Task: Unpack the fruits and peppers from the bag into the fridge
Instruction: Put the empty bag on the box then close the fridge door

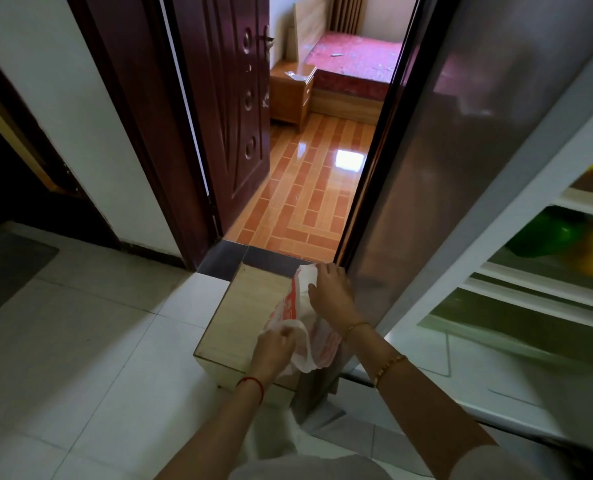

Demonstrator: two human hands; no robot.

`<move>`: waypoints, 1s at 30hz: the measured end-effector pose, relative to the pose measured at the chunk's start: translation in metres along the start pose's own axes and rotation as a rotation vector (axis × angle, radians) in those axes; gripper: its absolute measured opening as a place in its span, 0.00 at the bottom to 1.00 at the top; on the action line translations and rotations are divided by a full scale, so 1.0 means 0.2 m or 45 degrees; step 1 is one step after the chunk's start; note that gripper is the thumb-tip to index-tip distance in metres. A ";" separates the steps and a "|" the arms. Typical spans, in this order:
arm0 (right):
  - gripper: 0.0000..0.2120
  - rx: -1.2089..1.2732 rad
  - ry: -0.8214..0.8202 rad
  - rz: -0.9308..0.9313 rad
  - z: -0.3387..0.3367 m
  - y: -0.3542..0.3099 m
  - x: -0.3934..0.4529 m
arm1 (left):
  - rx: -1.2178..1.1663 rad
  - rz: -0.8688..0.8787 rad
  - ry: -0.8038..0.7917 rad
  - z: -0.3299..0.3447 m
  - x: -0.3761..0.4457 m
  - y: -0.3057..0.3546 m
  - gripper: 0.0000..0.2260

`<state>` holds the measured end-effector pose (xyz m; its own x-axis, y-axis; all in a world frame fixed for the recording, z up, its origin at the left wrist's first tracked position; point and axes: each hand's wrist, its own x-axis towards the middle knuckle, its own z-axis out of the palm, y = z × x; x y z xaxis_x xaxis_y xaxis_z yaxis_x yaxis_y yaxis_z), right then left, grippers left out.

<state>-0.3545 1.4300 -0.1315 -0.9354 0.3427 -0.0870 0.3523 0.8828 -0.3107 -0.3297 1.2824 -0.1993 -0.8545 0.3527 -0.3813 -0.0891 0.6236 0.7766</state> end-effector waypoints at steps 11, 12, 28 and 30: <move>0.23 0.241 0.166 -0.066 -0.19 -0.10 -0.50 | 0.451 0.594 0.440 -0.53 -0.18 0.02 0.17; 0.23 0.243 0.194 -0.066 -0.20 -0.10 -0.56 | 0.456 0.624 0.441 -0.56 -0.20 0.01 0.17; 0.24 0.252 0.596 0.452 -0.28 0.05 -1.77 | 0.479 1.185 0.166 -0.50 -0.87 0.15 0.15; 0.24 0.235 0.627 0.512 -0.29 0.08 -1.93 | 0.473 1.250 0.090 -0.45 -0.97 0.18 0.14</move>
<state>0.0145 1.3298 -0.0477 -0.5936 0.7797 0.1992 0.6195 0.6007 -0.5053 -0.2133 1.1733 -0.0518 -0.4953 0.7851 0.3719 0.8111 0.2646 0.5217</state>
